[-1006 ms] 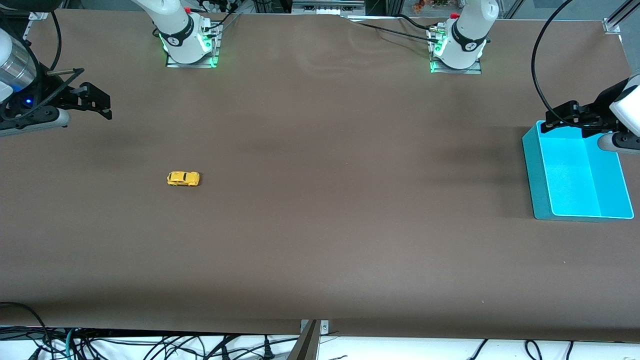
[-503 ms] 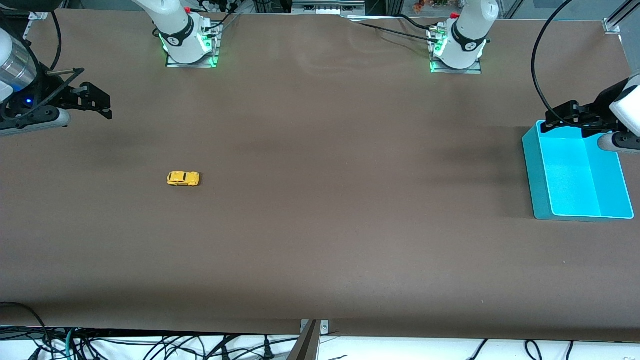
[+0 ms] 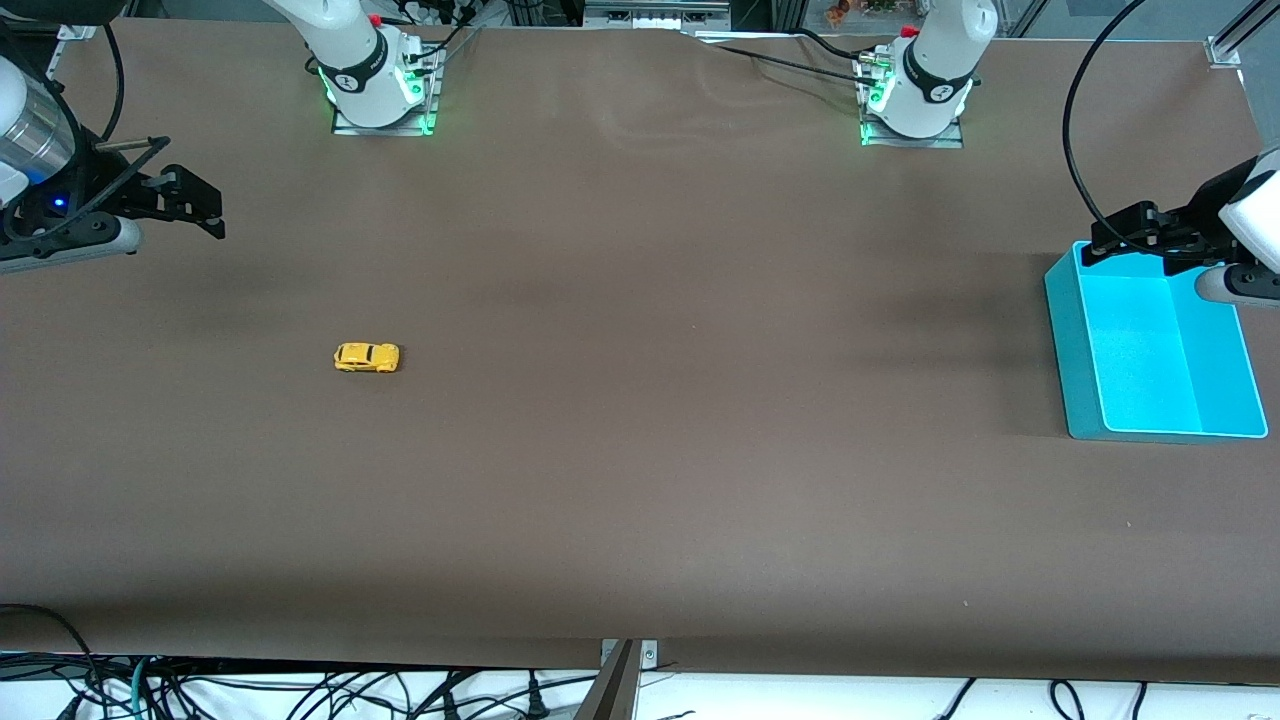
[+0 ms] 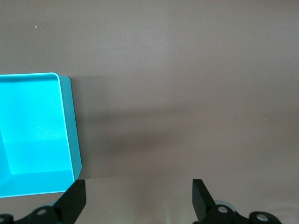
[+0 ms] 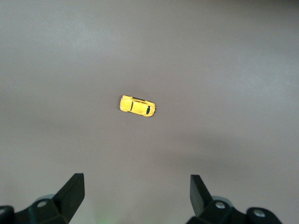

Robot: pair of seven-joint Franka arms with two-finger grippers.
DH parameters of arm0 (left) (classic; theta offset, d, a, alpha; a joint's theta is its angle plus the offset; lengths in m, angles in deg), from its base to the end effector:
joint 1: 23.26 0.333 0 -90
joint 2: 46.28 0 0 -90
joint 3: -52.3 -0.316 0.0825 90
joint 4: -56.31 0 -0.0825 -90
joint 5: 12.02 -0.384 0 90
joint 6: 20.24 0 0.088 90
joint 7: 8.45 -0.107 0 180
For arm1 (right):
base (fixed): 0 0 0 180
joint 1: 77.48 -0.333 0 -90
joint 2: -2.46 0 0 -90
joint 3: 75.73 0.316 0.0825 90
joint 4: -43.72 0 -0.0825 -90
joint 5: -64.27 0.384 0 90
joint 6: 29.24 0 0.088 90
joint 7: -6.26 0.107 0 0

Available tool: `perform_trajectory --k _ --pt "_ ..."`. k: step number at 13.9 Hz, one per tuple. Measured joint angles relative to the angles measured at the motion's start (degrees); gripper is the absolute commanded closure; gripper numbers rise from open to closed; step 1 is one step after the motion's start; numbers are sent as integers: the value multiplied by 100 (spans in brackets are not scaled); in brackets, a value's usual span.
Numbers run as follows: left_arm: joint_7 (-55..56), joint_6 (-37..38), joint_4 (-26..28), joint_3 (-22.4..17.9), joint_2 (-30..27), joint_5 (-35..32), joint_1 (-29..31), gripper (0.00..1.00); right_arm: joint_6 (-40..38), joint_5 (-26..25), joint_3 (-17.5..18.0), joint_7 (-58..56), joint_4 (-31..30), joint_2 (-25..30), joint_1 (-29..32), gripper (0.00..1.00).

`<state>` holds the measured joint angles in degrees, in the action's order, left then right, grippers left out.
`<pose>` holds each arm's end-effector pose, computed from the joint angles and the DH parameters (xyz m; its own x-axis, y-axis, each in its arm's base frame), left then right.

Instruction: Wind and store yellow beetle car

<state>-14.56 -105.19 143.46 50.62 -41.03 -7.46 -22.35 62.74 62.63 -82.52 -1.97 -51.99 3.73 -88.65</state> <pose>0.5714 0.0160 0.5893 0.9904 -0.0682 -0.1205 -0.0575 -0.9943 0.0901 0.5468 0.0382 0.5925 0.9746 0.2193 -0.0464 0.2204 -0.9752 0.0195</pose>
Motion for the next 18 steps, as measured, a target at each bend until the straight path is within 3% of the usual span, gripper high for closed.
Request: perform_trajectory --k 9,18 --pt "0 0 0 0 0 0 0 0 235 0 24 0 -283 21 -5 0" --pt "0 0 0 0 0 0 0 0 1621 0 52 5 -1506 40 -8 0"
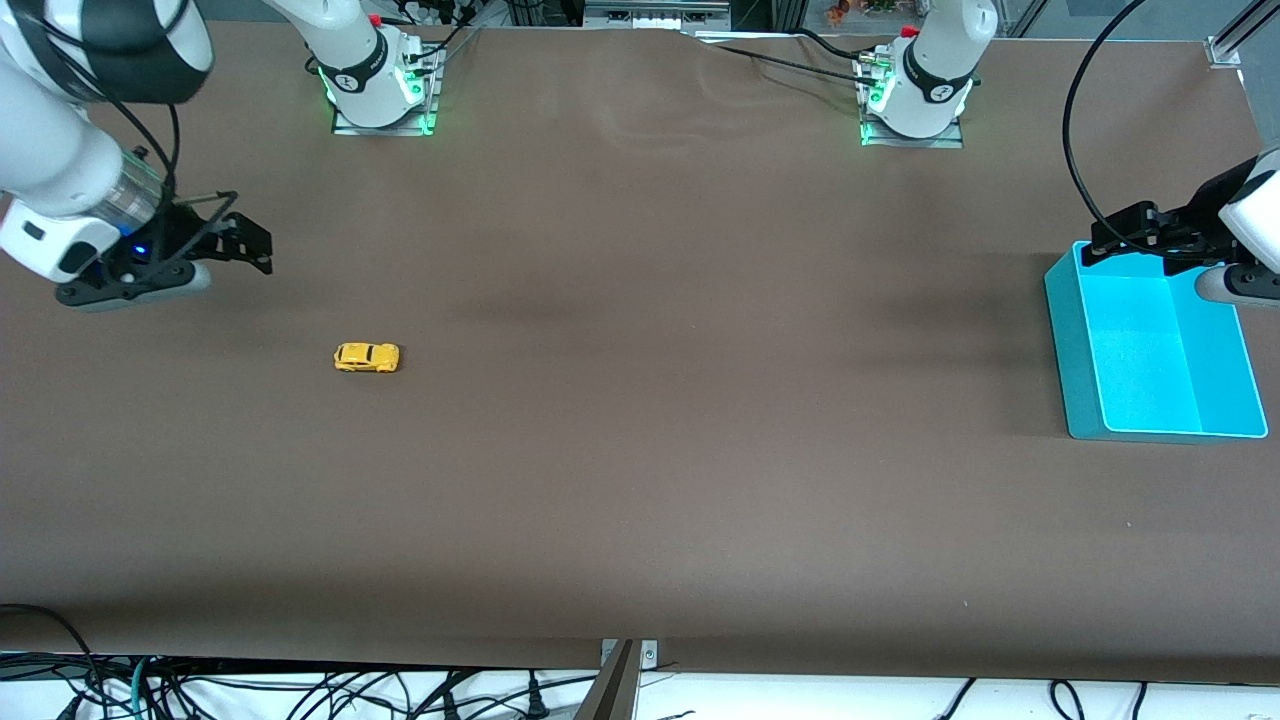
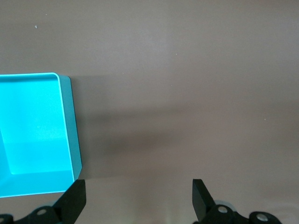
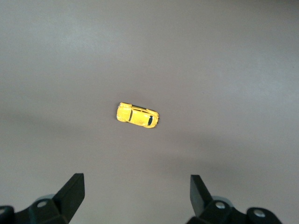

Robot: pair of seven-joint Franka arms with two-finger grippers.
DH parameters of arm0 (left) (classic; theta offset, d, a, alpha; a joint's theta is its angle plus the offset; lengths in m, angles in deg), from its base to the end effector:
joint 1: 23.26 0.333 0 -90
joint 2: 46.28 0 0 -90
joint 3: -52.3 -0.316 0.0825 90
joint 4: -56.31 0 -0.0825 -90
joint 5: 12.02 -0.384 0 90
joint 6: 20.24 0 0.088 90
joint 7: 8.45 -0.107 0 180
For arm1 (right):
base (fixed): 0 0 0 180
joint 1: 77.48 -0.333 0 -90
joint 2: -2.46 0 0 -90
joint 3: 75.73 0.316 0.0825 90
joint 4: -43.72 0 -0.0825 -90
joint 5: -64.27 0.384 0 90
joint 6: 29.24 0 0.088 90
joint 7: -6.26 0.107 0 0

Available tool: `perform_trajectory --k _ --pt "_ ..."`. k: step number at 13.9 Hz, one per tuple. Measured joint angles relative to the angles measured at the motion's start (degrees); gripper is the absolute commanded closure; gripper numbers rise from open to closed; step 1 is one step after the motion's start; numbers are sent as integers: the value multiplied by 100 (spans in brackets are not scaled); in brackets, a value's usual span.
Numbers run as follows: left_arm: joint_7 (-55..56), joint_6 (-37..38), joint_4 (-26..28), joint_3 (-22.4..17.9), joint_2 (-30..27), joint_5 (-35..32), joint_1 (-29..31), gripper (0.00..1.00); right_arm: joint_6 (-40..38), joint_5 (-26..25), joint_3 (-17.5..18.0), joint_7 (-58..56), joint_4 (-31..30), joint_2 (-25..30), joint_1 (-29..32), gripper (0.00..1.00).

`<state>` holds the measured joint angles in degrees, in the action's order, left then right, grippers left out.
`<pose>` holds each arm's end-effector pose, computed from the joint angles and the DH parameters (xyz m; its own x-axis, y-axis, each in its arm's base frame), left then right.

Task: Wind and store yellow beetle car
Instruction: 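Lower the open right gripper down over the yellow beetle car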

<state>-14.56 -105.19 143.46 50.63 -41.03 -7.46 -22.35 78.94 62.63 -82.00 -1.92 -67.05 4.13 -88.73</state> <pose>0.5714 0.0159 0.5893 0.9904 -0.0683 -0.1205 -0.0577 -0.9943 0.0901 0.5476 0.0451 0.4951 0.9715 0.2364 -0.0196 0.2368 -0.9713 0.0213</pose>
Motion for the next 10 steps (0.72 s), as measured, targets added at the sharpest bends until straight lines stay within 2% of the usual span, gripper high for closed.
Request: perform_trajectory --k 7,10 --pt "0 0 0 0 0 0 0 0 1098 0 88 30 -1163 28 -3 0" --pt "0 0 0 1 0 0 0 0 1402 0 324 4 -1625 21 -9 0"
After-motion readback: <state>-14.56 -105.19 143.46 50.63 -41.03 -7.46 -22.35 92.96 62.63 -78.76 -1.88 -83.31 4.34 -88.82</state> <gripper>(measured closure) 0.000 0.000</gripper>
